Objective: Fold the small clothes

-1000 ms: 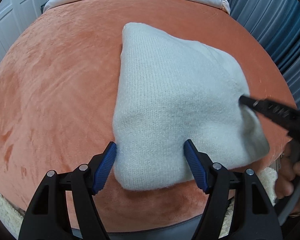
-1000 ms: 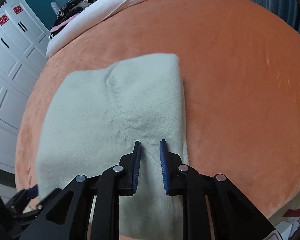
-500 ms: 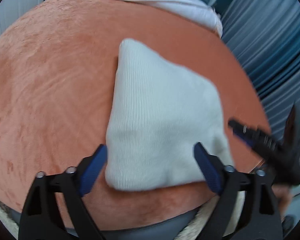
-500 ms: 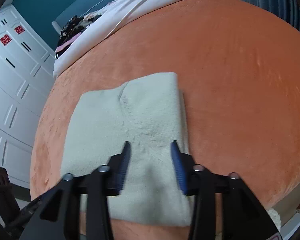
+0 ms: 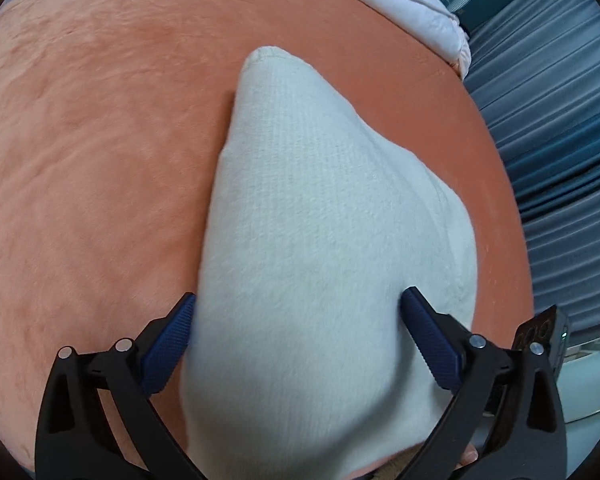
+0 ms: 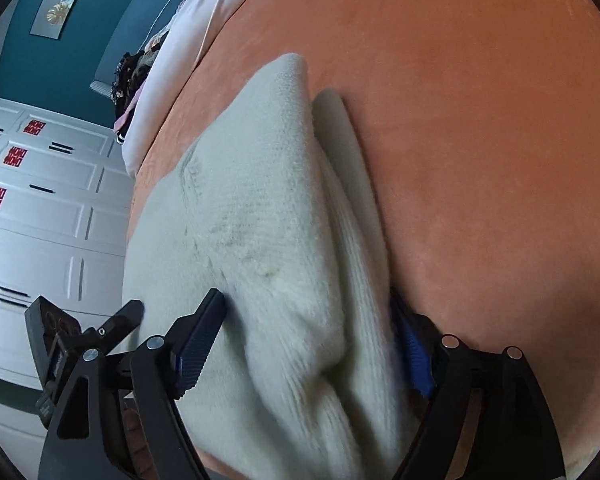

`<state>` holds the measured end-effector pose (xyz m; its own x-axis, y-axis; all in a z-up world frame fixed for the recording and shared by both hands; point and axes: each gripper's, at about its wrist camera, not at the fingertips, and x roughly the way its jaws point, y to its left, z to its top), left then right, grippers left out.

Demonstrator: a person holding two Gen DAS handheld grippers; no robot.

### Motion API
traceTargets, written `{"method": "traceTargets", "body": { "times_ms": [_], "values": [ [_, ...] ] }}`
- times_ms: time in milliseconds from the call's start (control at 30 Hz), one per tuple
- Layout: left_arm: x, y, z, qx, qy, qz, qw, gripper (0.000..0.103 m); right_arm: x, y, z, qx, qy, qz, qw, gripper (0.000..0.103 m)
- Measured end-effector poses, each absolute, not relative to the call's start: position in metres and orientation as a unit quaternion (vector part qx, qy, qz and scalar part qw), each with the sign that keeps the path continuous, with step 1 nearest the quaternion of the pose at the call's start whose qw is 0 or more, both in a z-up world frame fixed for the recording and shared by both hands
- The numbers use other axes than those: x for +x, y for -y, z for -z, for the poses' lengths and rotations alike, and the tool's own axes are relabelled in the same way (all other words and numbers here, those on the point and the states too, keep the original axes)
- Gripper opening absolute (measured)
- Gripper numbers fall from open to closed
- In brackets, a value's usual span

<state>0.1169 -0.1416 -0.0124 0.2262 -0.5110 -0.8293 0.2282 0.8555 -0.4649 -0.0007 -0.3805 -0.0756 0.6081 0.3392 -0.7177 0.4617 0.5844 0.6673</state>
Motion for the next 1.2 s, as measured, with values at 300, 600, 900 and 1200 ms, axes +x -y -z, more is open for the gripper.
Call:
{"method": "traceTargets", "body": {
  "times_ms": [300, 600, 900, 1200],
  "values": [
    [0.120, 0.169, 0.020, -0.080, -0.572, 0.201, 0.791, 0.098, 0.019, 0.387, 0.079, 0.424, -0.451, 0.038, 0.784, 0.087],
    [0.114, 0.187, -0.002, -0.032, -0.565, 0.209, 0.798, 0.081, 0.000, 0.391, 0.061, 0.433, -0.425, 0.054, 0.793, 0.037],
    [0.070, 0.165, -0.024, -0.027, -0.590, 0.230, 0.774, 0.068, -0.041, 0.366, 0.013, 0.411, -0.420, 0.051, 0.807, 0.036],
    [0.055, 0.172, -0.004, -0.003, -0.584, 0.226, 0.780, 0.081, -0.077, 0.377, 0.060, 0.476, -0.431, 0.068, 0.764, 0.044]
  ]
}}
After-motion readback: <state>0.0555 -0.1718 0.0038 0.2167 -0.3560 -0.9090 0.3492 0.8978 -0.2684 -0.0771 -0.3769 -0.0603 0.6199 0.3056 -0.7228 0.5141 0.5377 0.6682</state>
